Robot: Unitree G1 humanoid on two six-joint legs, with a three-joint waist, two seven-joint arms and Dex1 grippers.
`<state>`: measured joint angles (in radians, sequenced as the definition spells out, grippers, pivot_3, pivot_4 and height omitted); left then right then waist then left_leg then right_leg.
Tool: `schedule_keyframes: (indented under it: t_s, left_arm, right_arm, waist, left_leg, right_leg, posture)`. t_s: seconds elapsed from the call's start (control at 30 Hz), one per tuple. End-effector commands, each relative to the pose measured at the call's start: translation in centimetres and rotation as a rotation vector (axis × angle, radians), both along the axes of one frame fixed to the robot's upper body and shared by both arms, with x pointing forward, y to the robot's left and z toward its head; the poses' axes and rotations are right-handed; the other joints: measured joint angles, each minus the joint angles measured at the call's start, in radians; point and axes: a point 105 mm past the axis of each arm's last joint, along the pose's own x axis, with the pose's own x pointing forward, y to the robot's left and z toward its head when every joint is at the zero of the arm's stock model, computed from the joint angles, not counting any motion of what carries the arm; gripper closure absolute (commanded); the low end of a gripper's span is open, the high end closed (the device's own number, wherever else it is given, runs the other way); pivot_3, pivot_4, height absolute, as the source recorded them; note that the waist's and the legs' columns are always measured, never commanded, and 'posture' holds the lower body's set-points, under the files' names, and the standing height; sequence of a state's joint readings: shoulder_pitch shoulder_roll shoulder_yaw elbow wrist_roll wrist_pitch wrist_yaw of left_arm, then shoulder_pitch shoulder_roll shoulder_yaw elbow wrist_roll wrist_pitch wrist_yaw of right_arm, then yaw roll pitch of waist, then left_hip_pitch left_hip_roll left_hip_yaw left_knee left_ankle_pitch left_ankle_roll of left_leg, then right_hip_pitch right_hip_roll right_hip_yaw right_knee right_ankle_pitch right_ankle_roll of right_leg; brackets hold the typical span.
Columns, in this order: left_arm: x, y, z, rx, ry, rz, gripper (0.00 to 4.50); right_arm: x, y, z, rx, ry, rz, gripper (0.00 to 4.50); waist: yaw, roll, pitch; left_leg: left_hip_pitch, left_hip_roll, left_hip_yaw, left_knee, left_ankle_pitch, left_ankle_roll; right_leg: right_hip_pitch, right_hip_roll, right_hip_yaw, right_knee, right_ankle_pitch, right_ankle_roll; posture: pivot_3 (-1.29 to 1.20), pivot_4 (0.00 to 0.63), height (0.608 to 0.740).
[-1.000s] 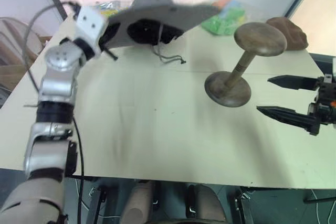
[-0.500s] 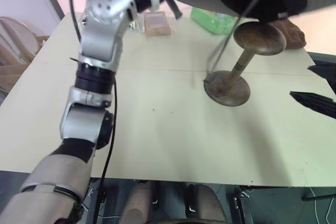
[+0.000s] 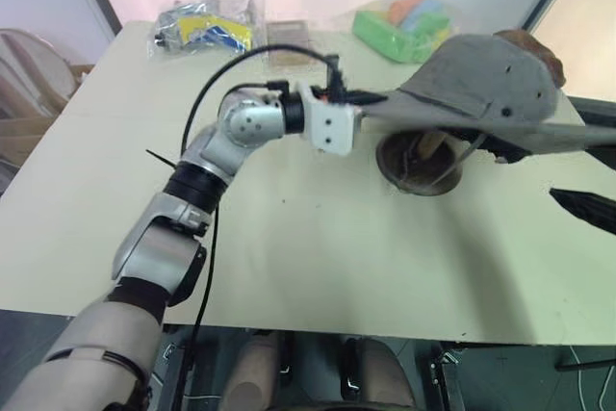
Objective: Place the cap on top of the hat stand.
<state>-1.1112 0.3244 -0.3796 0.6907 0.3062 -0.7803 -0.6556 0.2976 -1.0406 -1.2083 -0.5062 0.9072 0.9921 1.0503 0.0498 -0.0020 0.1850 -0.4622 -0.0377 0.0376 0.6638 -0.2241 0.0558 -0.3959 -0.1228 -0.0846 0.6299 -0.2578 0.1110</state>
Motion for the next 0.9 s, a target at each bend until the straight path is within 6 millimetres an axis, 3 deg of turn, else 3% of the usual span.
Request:
schedule_keyframes:
  t_s: [0.03, 0.27, 0.47, 0.87, 0.9]
  left_arm:
    - [-0.8, -0.6, 0.4, 0.025, -0.09, -0.061, 4.43]
    - [-1.6, -0.8, -3.0, 0.164, -0.134, -0.139, 4.43]
    - [-1.9, -0.5, -5.1, 0.28, -0.143, -0.182, 4.43]
    - [-0.8, -1.1, -1.2, 0.256, -0.343, -0.146, 4.43]
    - [-0.7, -1.0, -1.3, 0.267, -0.35, -0.149, 4.18]
  right_arm:
    - [-1.8, -1.5, 1.2, 0.001, -0.056, -0.081, 0.0]
    - [-2.4, -3.0, 0.4, 0.015, -0.043, -0.165, 0.0]
    - [-2.5, -3.6, 1.4, 0.011, -0.077, -0.193, 0.0]
    - [-3.0, -4.7, 2.9, -0.015, -0.11, -0.215, 0.0]
    - [-3.0, -4.8, 2.9, -0.018, -0.111, -0.217, 0.0]
  waist:
    - [-0.001, 0.0, 0.0]
    - [-0.009, 0.001, 0.0]
    - [-0.009, 0.001, 0.0]
    - [-0.008, 0.0, 0.0]
    - [-0.008, 0.0, 0.0]
  left_leg:
    - [0.0, 0.0, 0.0, 0.0, 0.0, 0.001]
    - [0.001, 0.0, 0.0, 0.0, -0.001, 0.001]
    - [0.001, 0.0, 0.0, 0.0, 0.0, 0.001]
    - [0.0, 0.0, 0.0, 0.0, -0.001, 0.001]
    - [0.0, 0.0, 0.0, 0.0, -0.001, 0.001]
  right_leg:
    - [0.0, 0.0, 0.0, 0.0, 0.0, 0.0]
    - [0.0, 0.0, 0.0, 0.0, 0.0, 0.001]
    - [0.0, 0.0, 0.0, 0.0, 0.0, 0.001]
    - [0.0, 0.0, 0.0, 0.0, 0.0, 0.001]
    - [0.0, 0.0, 0.0, 0.0, 0.0, 0.001]
  posture:
    - [0.0, 0.15, 0.735]
    - [0.0, 0.15, 0.735]
    - [0.0, 0.15, 0.735]
    - [0.0, 0.15, 0.735]
    - [0.0, 0.15, 0.735]
